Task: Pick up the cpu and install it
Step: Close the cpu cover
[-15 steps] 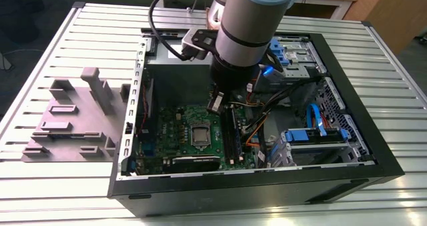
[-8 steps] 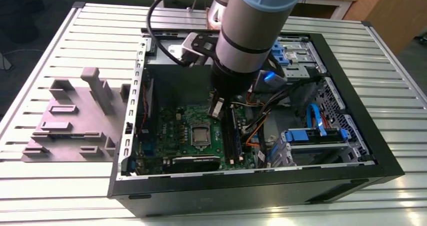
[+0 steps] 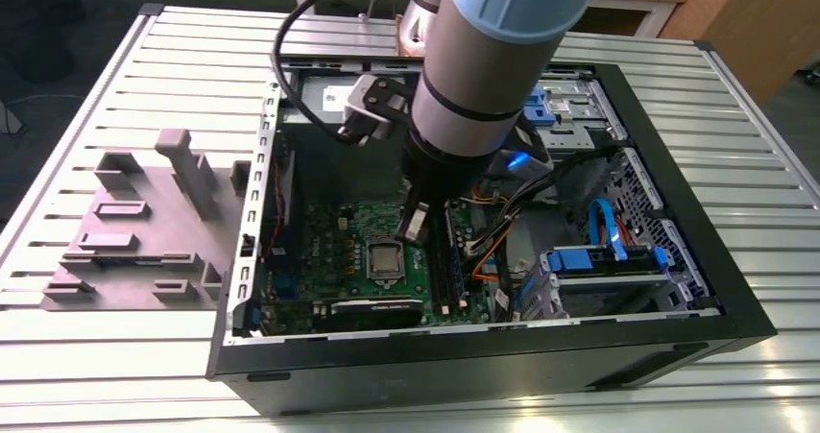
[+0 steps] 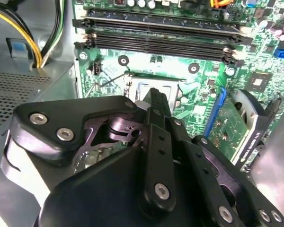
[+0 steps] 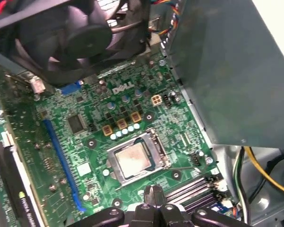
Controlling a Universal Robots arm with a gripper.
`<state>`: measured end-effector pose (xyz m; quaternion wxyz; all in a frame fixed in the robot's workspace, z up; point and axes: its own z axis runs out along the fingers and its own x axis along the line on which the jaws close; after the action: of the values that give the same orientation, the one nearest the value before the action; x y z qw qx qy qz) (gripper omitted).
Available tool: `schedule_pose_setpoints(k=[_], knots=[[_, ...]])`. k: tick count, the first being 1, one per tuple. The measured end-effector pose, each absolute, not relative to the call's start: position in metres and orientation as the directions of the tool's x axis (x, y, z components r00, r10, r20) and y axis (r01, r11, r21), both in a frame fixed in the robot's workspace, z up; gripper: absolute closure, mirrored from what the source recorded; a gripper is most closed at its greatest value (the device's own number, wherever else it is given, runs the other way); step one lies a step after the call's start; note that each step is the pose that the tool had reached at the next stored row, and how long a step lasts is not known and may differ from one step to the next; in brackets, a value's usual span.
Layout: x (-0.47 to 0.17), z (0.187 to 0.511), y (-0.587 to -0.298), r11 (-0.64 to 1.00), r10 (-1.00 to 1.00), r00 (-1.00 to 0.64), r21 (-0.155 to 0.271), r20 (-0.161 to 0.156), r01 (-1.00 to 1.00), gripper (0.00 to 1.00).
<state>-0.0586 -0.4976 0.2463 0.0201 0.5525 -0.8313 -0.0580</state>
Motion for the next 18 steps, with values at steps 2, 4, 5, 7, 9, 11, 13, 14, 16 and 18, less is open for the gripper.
schedule_pose_setpoints(k=[2,4,5,7,9,11,13,14,16,18], knots=[[-0.063,0.246,-0.499,0.382,-0.921,-0.388,0.119,-0.04,-0.917,0.9],[-0.068,0.245,-0.499,0.381,-0.92,-0.388,0.118,-0.045,-0.917,0.9],[-0.07,0.245,-0.499,0.381,-0.92,-0.388,0.118,-0.046,-0.917,0.9],[-0.073,0.243,-0.5,0.381,-0.92,-0.388,0.117,-0.047,-0.917,0.9],[-0.076,0.24,-0.5,0.381,-0.92,-0.388,0.116,-0.047,-0.917,0.9],[-0.08,0.235,-0.5,0.381,-0.92,-0.388,0.116,-0.048,-0.917,0.9],[-0.082,0.233,-0.5,0.381,-0.92,-0.388,0.115,-0.048,-0.917,0.9],[-0.082,0.233,-0.5,0.381,-0.92,-0.388,0.115,-0.047,-0.917,0.9],[-0.082,0.233,-0.501,0.381,-0.92,-0.388,0.115,-0.048,-0.917,0.9],[-0.082,0.233,-0.504,0.381,-0.92,-0.388,0.115,-0.048,-0.917,0.9]])
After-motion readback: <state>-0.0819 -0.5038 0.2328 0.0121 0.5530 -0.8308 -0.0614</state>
